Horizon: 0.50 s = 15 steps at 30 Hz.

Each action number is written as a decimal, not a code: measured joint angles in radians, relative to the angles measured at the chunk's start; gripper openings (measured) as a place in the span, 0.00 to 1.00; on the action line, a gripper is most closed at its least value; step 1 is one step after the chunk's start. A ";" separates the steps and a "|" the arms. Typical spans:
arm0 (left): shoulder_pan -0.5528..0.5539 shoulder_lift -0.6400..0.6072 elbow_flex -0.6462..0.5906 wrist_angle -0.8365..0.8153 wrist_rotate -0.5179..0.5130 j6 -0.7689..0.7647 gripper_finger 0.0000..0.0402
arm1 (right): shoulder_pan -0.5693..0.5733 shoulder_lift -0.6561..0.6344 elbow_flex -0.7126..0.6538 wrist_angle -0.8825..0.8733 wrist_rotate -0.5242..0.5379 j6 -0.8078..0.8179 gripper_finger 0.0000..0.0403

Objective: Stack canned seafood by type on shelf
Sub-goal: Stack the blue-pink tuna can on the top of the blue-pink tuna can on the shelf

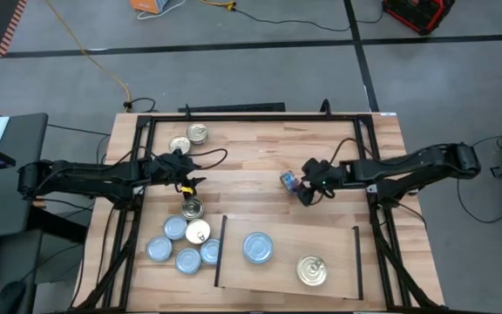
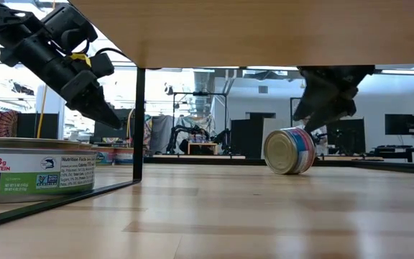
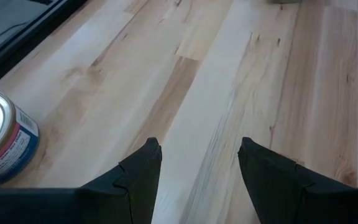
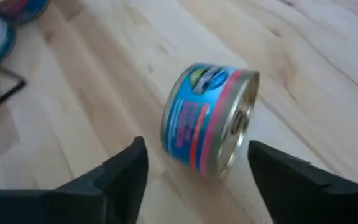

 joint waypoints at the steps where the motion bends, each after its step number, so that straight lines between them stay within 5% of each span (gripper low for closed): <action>1: 0.000 0.000 0.000 0.005 0.000 -0.004 0.51 | -0.001 0.015 0.009 -0.003 0.006 0.006 0.78; 15: 0.000 0.000 0.000 0.013 -0.001 -0.008 0.51 | -0.003 0.324 0.306 -0.270 0.060 0.047 0.80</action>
